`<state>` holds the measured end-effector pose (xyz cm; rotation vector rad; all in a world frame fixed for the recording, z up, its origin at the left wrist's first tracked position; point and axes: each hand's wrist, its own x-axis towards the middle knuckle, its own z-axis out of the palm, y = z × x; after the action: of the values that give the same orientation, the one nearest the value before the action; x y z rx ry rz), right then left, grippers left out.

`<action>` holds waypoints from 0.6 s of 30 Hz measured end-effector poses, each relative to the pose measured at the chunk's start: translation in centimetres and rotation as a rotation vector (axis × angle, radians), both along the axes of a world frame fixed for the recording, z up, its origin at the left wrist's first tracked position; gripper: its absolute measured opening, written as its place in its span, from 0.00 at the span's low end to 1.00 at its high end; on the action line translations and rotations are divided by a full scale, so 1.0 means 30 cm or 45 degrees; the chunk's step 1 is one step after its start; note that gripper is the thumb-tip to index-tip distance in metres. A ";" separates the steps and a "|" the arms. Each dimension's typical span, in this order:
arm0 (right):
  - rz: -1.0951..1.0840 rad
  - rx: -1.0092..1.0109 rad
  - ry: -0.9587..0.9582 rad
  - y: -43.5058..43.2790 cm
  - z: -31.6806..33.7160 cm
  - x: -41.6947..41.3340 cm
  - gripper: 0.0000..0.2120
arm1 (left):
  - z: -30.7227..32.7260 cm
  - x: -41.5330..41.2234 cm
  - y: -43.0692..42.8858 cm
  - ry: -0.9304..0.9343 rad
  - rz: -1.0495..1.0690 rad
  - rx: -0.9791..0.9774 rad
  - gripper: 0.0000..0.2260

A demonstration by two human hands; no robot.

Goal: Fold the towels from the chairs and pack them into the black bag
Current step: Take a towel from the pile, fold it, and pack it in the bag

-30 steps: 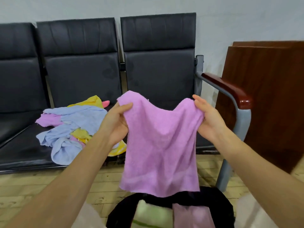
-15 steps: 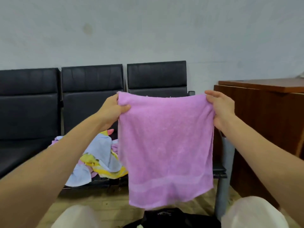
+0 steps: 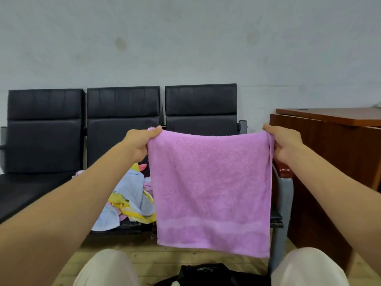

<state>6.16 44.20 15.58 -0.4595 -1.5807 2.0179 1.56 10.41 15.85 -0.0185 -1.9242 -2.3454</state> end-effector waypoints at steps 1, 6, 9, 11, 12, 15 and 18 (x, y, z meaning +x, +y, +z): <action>0.054 -0.060 -0.002 0.002 0.003 0.008 0.14 | 0.002 -0.003 -0.003 -0.047 -0.004 0.064 0.12; 0.190 -0.164 0.040 -0.008 0.001 0.021 0.09 | 0.005 -0.030 -0.024 -0.164 0.003 0.044 0.14; 0.275 -0.071 0.062 -0.008 0.007 0.021 0.08 | 0.022 -0.009 -0.015 -0.105 0.083 -0.010 0.12; 0.283 0.138 0.039 -0.007 0.004 0.020 0.10 | 0.025 -0.006 -0.011 -0.038 0.150 -0.041 0.07; 0.263 0.232 0.030 -0.009 0.001 0.022 0.10 | 0.026 -0.004 -0.009 -0.009 0.173 -0.059 0.04; 0.141 0.528 0.033 -0.009 -0.016 0.023 0.09 | 0.018 -0.005 -0.004 0.110 0.235 -0.182 0.03; 0.004 0.927 -0.027 0.004 -0.042 0.017 0.09 | 0.005 -0.009 -0.004 0.190 0.319 -0.334 0.03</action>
<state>6.68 44.30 14.32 -0.1888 -2.1637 1.2955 1.29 10.28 15.99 0.0241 -2.0138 -1.8710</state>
